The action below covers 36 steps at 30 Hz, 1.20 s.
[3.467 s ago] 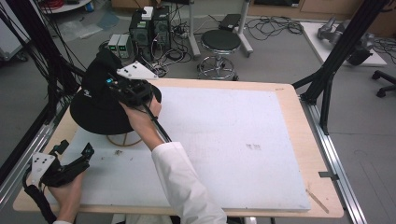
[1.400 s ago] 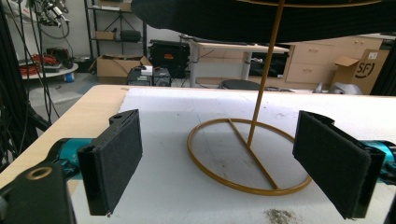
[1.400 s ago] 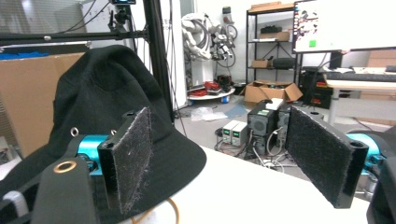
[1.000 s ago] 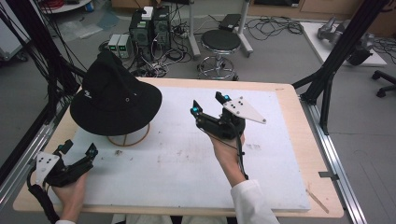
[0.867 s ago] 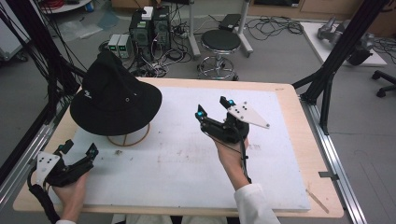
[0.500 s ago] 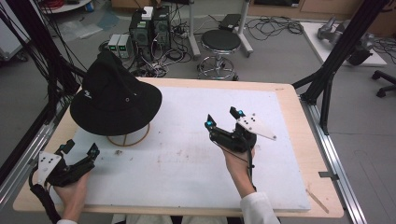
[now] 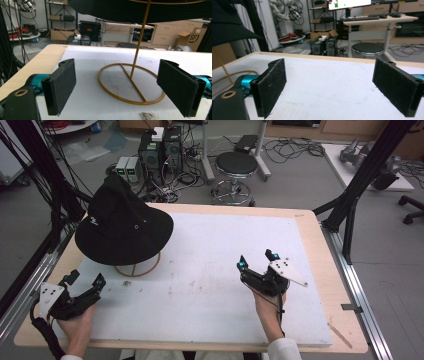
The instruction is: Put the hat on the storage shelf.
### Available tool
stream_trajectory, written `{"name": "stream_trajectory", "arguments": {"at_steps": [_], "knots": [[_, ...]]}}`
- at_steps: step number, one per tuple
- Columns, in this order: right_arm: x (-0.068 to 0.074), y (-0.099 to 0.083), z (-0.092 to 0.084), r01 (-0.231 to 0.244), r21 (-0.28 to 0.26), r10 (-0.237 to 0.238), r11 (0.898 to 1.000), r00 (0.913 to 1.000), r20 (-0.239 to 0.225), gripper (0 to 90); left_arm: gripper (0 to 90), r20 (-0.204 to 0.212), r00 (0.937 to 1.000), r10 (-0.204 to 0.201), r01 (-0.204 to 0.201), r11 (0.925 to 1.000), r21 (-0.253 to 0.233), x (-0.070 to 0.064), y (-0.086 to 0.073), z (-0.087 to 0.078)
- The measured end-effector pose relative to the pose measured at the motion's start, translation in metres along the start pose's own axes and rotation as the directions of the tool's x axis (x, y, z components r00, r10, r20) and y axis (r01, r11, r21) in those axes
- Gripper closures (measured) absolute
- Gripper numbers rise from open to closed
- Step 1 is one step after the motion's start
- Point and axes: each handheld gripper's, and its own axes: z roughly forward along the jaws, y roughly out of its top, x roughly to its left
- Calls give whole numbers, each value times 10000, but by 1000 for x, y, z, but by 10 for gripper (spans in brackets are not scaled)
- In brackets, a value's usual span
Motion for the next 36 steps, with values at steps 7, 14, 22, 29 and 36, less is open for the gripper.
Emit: {"name": "stream_trajectory", "arguments": {"at_steps": [7, 14, 22, 29, 36], "knots": [[-15, -15, -8, 202, 10, -202, 9998, 9993, 306, 110, 159, 5, 10000, 29, -29, 10000, 46, -1, 0, 2], [-29, -25, -15, 245, 89, -251, 9997, 9967, 775, 110, 160, 21, 10000, 9, -9, 10000, 52, -1, -1, 3], [-47, -31, -22, 387, 164, -407, 9991, 9882, 1476, 109, 159, 25, 10000, 10, -11, 10000, 74, -1, -1, 4], [-61, -36, -30, -30, 159, -3, 9999, 9784, 2066, 101, 160, 48, 10000, -53, 53, 10000, 67, -1, -1, 4], [-65, -41, -37, -353, -168, 382, 9992, 9742, 2225, 101, 160, 131, 9999, -57, 56, 10000, 47, -3, -1, 7]]}}
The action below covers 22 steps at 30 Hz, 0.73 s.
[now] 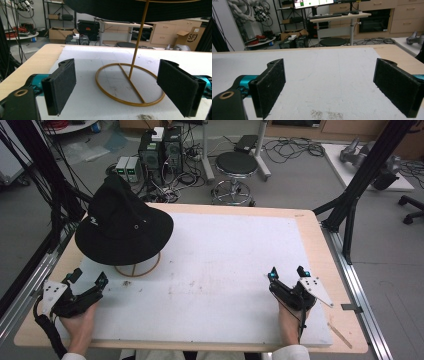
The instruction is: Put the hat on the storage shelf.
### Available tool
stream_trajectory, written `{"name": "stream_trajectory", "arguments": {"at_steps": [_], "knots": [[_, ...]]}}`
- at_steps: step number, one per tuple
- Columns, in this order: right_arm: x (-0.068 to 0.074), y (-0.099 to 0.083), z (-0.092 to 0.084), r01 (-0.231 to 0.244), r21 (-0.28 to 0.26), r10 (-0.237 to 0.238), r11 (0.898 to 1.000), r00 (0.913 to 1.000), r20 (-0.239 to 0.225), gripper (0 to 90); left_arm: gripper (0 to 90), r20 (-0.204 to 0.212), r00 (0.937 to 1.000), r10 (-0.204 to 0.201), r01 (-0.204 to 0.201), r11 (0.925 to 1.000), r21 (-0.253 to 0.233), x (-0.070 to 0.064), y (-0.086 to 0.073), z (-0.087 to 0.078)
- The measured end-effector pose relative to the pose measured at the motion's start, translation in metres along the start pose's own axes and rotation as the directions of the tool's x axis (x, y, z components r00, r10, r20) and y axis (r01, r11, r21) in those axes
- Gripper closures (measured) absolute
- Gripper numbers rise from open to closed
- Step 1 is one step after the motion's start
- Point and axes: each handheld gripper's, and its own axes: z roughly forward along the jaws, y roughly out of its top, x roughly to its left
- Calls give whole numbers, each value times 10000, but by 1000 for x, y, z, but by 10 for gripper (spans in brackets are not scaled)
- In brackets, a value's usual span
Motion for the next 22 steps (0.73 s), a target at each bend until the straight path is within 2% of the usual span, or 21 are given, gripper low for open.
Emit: {"name": "stream_trajectory", "arguments": {"at_steps": [5, 13, 22], "knots": [[1, 1, -4, 119, -186, -119, 9998, 9999, 16, 101, 160, 81, 10000, 23, -23, 10000, 34, -1, 0, 2], [0, 1, -5, 174, -197, -173, 9997, 9998, 54, 101, 160, 72, 10000, -61, 61, 10000, -10, 0, 0, 2], [1, 0, -4, 195, -81, -196, 9998, 9997, -120, 101, 159, 68, 10000, -59, 58, 10000, 16, 0, 0, 2]]}}
